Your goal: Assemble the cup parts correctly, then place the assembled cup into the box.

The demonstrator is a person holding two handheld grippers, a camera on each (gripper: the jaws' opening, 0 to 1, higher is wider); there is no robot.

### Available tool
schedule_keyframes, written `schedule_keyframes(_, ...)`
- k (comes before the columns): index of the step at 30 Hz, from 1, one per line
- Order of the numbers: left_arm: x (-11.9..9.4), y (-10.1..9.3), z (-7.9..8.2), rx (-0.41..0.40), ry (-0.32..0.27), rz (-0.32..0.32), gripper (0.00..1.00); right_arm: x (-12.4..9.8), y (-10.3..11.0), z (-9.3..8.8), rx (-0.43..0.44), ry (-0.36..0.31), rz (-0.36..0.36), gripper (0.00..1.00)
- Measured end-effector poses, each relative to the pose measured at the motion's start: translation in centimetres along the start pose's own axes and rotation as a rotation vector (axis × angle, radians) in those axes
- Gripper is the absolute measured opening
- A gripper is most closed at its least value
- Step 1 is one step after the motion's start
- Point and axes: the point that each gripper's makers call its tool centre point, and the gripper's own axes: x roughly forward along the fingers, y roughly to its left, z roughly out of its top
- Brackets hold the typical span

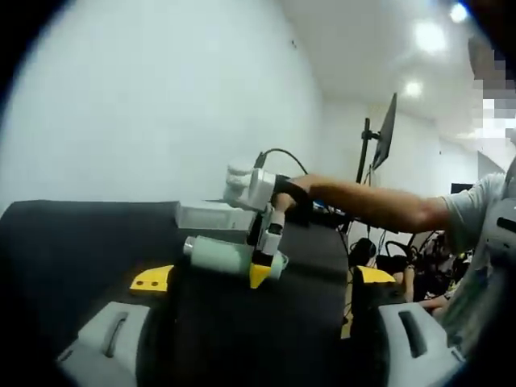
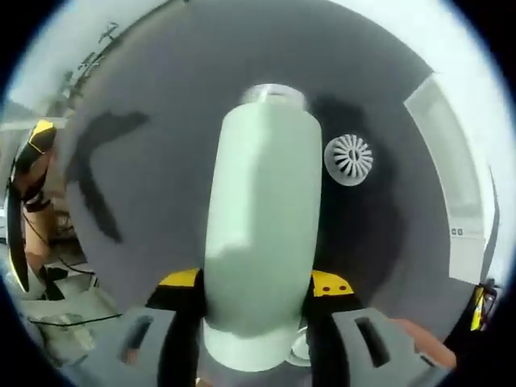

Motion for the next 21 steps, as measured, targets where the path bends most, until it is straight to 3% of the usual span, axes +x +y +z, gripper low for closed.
schedule_keyframes(5,0.3,0.0,-0.3,-0.008,0.001,-0.004,0.83,-0.3,0.0,0.1,0.001,-0.032,-0.001,0.45)
schedule_keyframes(12,0.8,0.5,-0.8,-0.036,0.009,-0.008,0.82,-0.6,0.1,0.1,0.047,-0.145,0.063,0.44)
schedule_keyframes(15,1.1,0.8,-1.0,-0.058,0.005,-0.009,0.81,-0.9,0.4,0.4,0.114,-0.199,0.149,0.44)
schedule_keyframes(19,1.4,1.8,-0.9,-0.085,-0.004,-0.013,0.8,-2.2,1.3,1.6,0.24,-0.327,0.364,0.44)
schedule_keyframes(21,1.6,1.9,-0.9,-0.092,-0.005,-0.012,0.8,-2.6,1.8,1.8,0.29,-0.354,0.463,0.44)
